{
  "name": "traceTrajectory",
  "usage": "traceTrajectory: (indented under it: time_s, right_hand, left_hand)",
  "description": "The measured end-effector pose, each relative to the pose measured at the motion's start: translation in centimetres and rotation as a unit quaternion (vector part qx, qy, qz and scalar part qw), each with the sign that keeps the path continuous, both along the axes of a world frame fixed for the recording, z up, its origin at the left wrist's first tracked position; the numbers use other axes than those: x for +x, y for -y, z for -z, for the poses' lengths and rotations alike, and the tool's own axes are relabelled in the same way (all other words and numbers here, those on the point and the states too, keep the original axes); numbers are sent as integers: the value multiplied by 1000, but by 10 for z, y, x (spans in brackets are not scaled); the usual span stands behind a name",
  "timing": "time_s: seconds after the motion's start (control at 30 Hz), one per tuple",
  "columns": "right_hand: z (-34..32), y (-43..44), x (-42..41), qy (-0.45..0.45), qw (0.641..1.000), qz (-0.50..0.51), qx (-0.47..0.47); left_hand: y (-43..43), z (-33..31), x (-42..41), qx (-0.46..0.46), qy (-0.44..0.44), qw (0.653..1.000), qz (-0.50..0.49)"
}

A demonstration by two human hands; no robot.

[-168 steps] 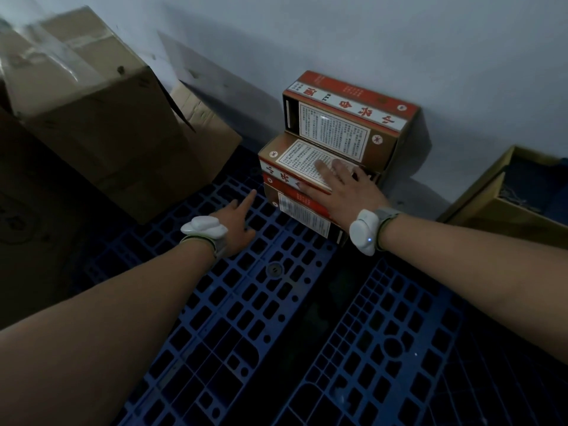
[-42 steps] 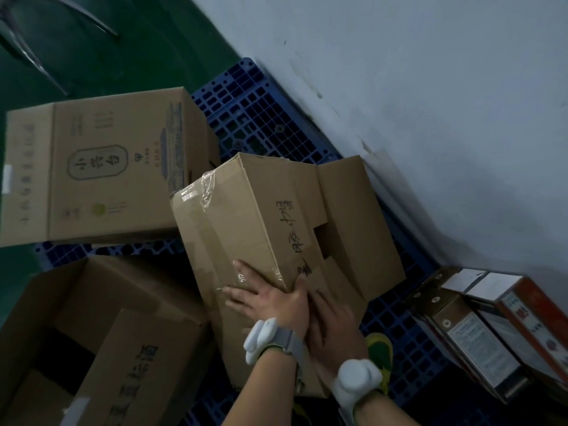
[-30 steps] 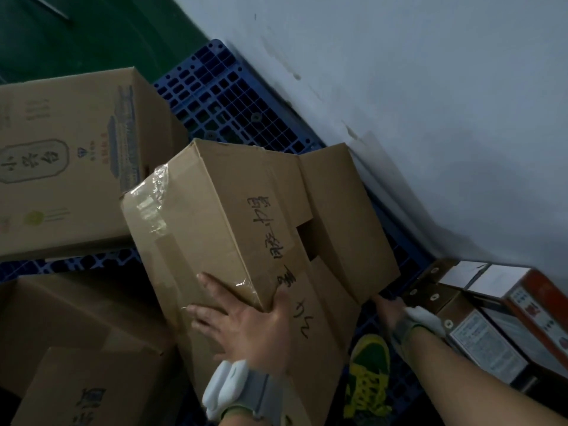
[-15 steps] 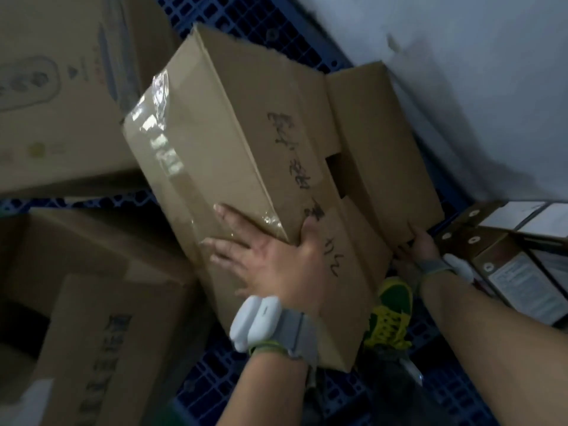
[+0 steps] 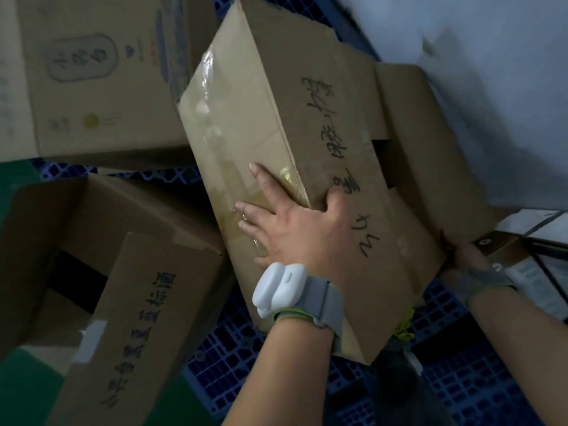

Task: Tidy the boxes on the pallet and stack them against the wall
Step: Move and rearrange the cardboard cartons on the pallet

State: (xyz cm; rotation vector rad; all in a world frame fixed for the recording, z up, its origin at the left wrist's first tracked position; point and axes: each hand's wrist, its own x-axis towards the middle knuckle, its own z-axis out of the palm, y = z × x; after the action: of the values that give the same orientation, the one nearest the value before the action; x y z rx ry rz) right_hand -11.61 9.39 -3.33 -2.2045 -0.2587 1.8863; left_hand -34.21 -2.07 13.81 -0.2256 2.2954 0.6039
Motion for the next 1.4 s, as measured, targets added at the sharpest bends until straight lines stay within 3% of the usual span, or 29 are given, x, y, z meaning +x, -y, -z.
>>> traceTrajectory:
  time_s: [0.1,0.2,0.27,0.37,0.4,0.5,0.53,0.63,0.7,0.77,0.9,1.1,1.2,1.27,1.33,1.4]
  right_hand:
    - [-25,11,-6,-1,998,-57,14]
    - [-48,27,-13,18,973,-229,20]
    - [-58,37,-15,23,918,-389,70]
    - [-75,47,-11,101,781,-565,247]
    - [-76,48,-6,81,738,-607,283]
    - [-84,48,-12,38,675,-692,254]
    - [-83,49,-17,22,663,-705,250]
    - [-71,44,-34,140,631,-730,222]
    - [-60,34,-48,240,626,-714,203]
    - [-58,23,-64,276,631,-701,187]
    - [-82,5,-74,312,600,-703,221]
    - [-126,-38,-71,388,522,-686,327]
    - [-128,-51,-67,413,508,-671,347]
    - [-116,-58,-63,413,504,-674,347]
    - [-94,-62,-60,392,496,-712,305]
    - [-72,-64,-54,361,500,-740,267]
  left_hand:
    - [-5,-11,-13,-13,3,1000,5]
    - [-8,-10,-20,-27,-4,999,41]
    - [-8,1,-18,-27,-7,998,64]
    - [0,27,-2,-12,11,996,83]
    - [6,34,6,-18,16,997,73]
    - [28,47,26,-18,35,999,38]
    - [34,50,30,-9,36,998,40]
    - [39,54,31,-1,29,999,42]
    - [36,53,32,-6,27,999,41]
    - [33,51,31,-8,33,999,37]
    - [25,42,28,9,40,999,26]
    - [-14,49,33,111,-2,994,-11]
    - [-32,70,40,114,55,989,-71]
    - [-41,88,47,92,139,983,-77]
    - [-53,102,50,67,240,967,-52]
    - [-69,112,50,44,285,955,-65]
